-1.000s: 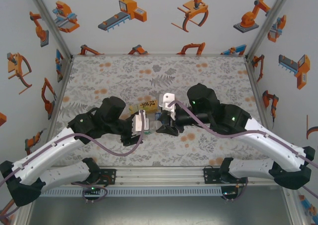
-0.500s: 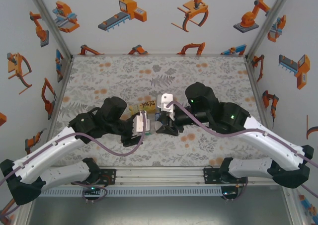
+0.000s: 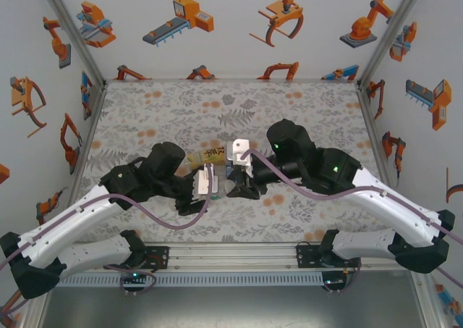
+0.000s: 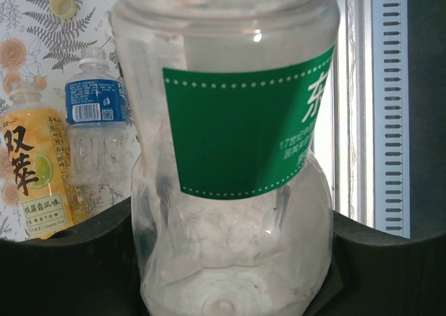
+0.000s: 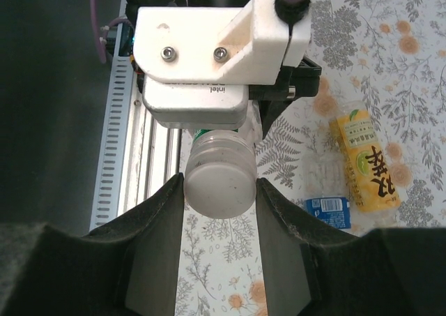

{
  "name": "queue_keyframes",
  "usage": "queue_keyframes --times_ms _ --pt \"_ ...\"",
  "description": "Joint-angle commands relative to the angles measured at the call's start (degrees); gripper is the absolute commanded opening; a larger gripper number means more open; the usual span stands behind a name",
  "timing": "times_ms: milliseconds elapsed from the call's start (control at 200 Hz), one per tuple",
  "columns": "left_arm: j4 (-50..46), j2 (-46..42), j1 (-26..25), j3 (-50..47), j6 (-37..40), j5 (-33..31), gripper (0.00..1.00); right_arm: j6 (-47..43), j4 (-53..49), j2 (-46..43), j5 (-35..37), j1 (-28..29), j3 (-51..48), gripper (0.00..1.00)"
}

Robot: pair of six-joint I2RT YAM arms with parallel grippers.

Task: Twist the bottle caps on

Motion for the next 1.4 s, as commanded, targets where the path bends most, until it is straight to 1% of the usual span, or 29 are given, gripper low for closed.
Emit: queue_keyframes --times_ms 0,230,275,350,411,541,651,816,921,1071,1162,1282,1392 --pt "5.2 -0.4 -0.4 0.2 -2.5 3.2 0.0 -1.8 2.3 1.2 -5.0 1.1 0.9 0.0" --pt "4.3 0.3 -0.4 0.7 -3.5 4.0 0.0 -2.0 2.8 0.8 -3.5 2.1 0.1 0.0" --pt "4.1 0.5 -0.4 0.9 -3.5 4.1 0.0 -0.6 3.8 0.5 -2.6 2.1 -0.3 0.0" --pt "4.0 1.1 -0.4 1.2 -3.5 3.9 0.0 4.5 6.0 0.0 -0.5 2.1 -1.8 0.0" --pt "4.2 1.3 -0.4 1.3 -3.2 3.6 0.0 11.1 8.5 -0.2 2.4 2.1 -3.4 0.0" --pt "6.0 1.1 -0.4 1.1 -2.5 2.0 0.0 30.8 12.7 -0.2 12.2 2.2 -6.1 0.0" --pt "9.2 0.4 -0.3 0.4 -2.2 0.9 0.0 44.0 14.6 -1.3 17.0 2.1 -9.1 0.0" --pt "13.7 -0.3 -0.4 -1.2 -2.5 -0.1 0.0 64.3 11.7 -4.3 28.5 2.0 -13.0 0.0" --pt "14.6 0.1 -0.4 -1.3 -2.6 0.2 0.0 74.6 8.6 -4.8 30.8 1.6 -14.4 0.0" --pt "14.9 0.1 -0.4 -1.1 -2.5 0.2 0.0 87.5 3.2 -4.3 28.7 -0.5 -14.4 0.0" --pt "15.3 -0.5 -0.4 -1.5 -2.8 -0.3 0.0 90.4 0.2 -3.9 27.5 -1.2 -13.8 0.0" --pt "16.9 -2.5 -0.4 -2.8 -3.5 -1.3 0.0 90.0 -4.1 -4.1 28.7 -1.9 -14.1 0.0" --pt "18.7 -3.9 -0.4 -3.9 -4.3 -1.4 0.0 90.8 -3.6 -6.6 30.3 -2.8 -16.9 0.0"
